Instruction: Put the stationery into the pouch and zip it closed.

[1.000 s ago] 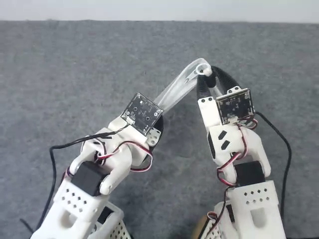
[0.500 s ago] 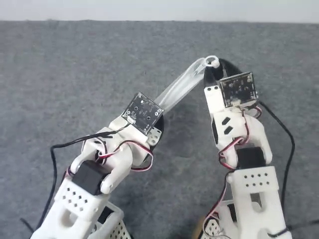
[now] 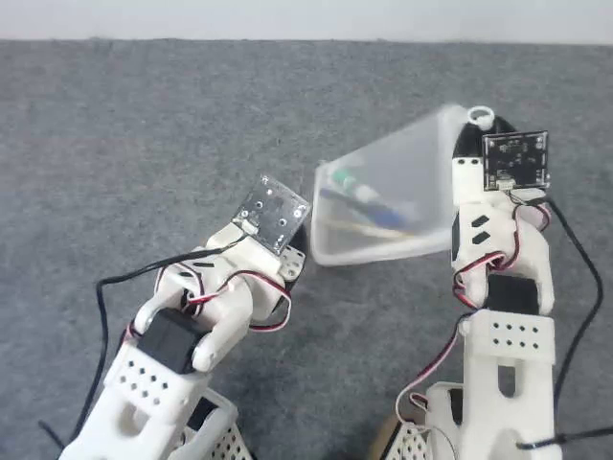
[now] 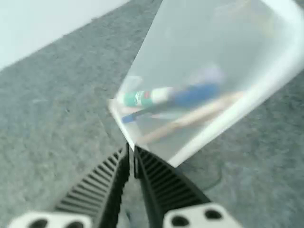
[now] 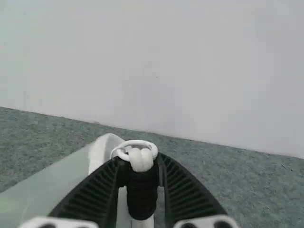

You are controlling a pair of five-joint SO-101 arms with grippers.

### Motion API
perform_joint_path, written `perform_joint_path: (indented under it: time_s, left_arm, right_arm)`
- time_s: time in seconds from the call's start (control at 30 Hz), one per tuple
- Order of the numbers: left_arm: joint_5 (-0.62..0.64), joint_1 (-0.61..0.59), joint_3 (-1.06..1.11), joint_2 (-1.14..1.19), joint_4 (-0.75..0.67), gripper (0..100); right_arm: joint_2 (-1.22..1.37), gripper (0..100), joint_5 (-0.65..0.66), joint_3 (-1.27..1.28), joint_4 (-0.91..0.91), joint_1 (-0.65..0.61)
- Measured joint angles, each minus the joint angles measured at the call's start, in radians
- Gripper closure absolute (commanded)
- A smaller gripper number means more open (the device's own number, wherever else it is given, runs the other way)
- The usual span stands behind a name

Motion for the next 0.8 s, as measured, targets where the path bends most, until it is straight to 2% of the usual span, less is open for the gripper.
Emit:
perform_joint_path:
  time_s: [0.17,0.3,0.43,0.53,0.8]
  left_arm:
    - [-0.003,0.002,0.0,0.0,0.0,99]
    - [-0.003,0.003,0.0,0.0,0.0,98]
    - [0.018,0.005,0.0,-0.04,0.0,89]
    - [0.028,0.051,0.0,-0.138,0.034,82]
    - [0.1,0.146,0.0,-0.411,0.132,76]
  right_arm:
    - [0.0,99.1,0.0,-0.002,0.009,-0.017]
    - [-0.031,99.1,0.0,-0.003,0.06,-0.081]
    - [-0.143,99.1,0.0,-0.017,0.137,-0.186]
    - [-0.236,99.1,0.031,-0.021,0.203,-0.273]
    - [-0.368,99.1,0.12,-0.031,0.29,-0.52]
